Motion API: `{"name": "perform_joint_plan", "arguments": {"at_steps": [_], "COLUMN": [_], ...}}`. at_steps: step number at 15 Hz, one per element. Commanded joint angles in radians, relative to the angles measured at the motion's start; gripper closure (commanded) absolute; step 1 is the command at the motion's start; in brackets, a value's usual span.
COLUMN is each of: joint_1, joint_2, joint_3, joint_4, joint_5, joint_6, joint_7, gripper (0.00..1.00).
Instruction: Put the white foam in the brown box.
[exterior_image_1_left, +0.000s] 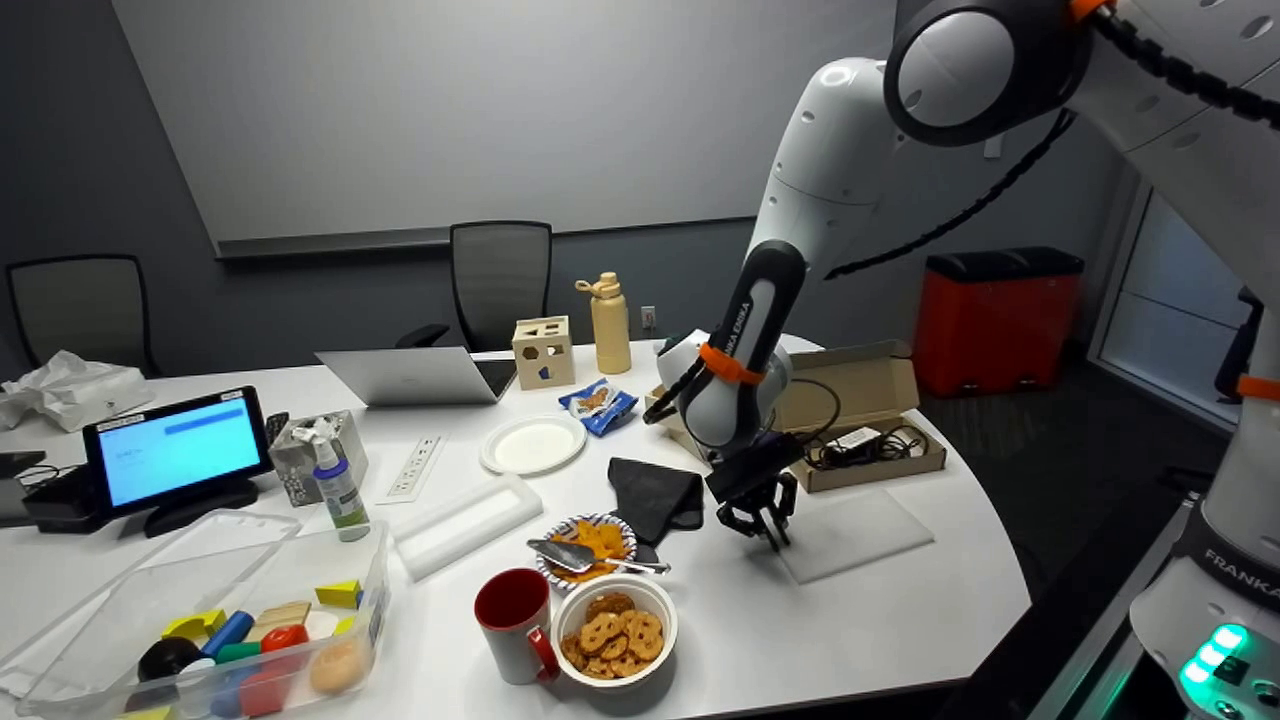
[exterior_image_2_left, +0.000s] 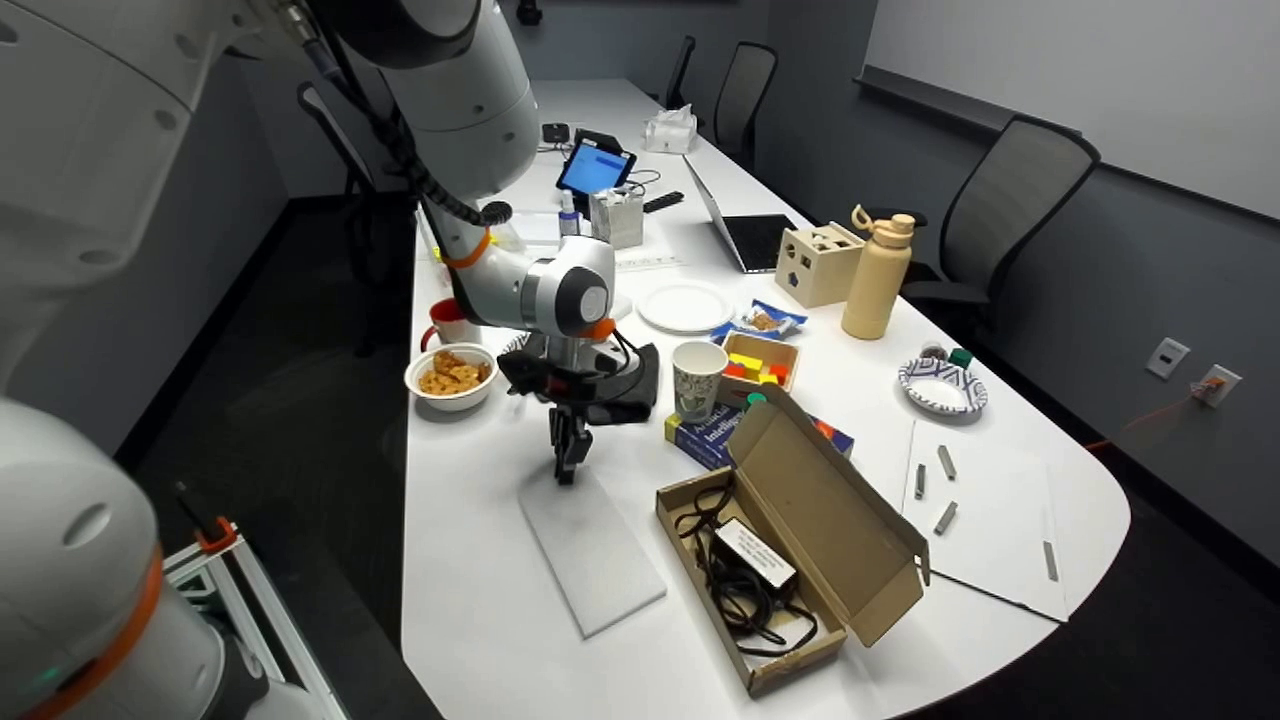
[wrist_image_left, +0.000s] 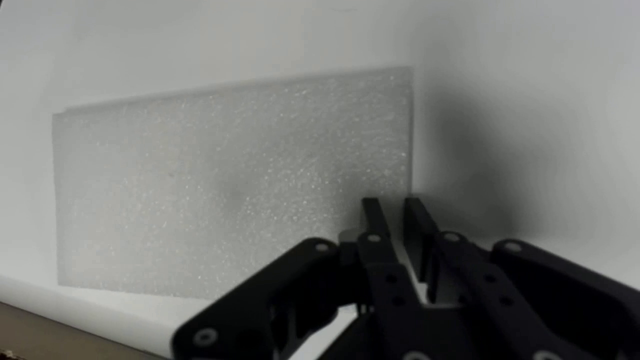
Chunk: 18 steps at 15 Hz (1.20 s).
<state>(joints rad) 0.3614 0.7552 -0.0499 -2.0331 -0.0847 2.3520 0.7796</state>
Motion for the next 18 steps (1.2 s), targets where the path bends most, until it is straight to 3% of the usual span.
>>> {"name": "perform_joint_plan", "arguments": {"at_steps": [1,6,13,18], "joint_1": [0.005,-0.008,-0.026,-0.011], "joint_2": [0.005,-0.052,-0.208,-0.267], "joint_3": [-0.02,-0.033,0.013,0.056], "joint_4": [0.003,-0.019,-0.036,0.041], "joint_5": [-0.011,-0.006,0.018,0.006], "joint_6": [0.01,0.006,-0.039,-0.225], "joint_7": [0.03,0.036,0.016,0.047], "gripper": [0.98,1.0,0.99,0.99]}}
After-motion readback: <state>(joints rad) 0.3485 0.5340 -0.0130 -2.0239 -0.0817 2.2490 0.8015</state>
